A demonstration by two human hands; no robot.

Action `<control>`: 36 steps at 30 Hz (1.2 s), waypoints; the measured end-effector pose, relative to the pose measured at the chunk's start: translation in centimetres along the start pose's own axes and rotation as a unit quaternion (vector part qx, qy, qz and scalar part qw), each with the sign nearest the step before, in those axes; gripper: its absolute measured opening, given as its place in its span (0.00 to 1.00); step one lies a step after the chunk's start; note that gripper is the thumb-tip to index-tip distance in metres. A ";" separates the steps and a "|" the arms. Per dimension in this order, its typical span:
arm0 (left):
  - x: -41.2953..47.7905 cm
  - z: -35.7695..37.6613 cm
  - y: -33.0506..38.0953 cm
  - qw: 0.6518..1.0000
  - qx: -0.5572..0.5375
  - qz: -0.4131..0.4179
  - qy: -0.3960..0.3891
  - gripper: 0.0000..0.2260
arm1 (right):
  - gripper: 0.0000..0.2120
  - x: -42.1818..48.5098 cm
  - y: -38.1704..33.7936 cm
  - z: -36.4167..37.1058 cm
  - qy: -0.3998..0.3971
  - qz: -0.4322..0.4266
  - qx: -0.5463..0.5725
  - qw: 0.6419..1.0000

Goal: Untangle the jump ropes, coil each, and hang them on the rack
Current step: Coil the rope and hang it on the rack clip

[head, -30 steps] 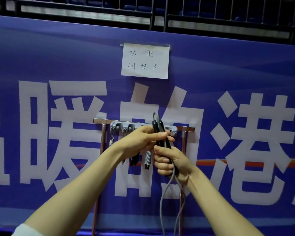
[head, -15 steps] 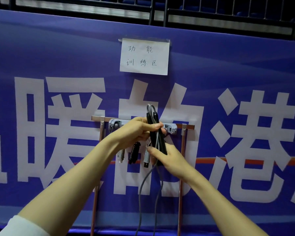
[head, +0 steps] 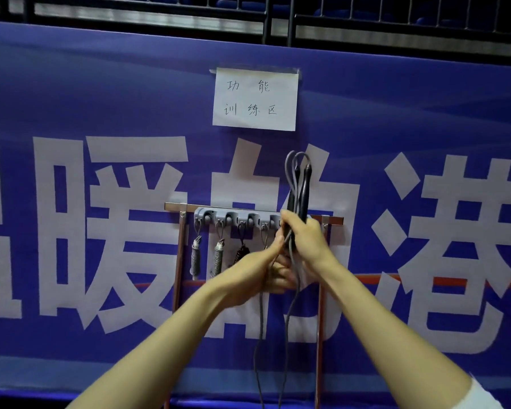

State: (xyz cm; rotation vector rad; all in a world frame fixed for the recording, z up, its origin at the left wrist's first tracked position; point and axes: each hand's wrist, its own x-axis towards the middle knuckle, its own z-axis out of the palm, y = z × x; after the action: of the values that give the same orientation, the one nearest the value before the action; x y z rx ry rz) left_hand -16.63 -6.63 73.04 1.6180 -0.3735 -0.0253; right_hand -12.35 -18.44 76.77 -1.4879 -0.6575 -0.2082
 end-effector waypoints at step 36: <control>2.4 -8.9 -1.1 0.993 0.099 -0.033 -0.049 0.06 | 0.08 -0.7 -5.4 -1.2 -0.393 0.022 -0.292 0.872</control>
State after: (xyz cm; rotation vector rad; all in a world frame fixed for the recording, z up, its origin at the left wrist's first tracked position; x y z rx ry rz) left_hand -12.01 1.45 73.28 1.8296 -0.4085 -0.1213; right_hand -15.37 -20.38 81.05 -2.1899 -1.2874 0.2915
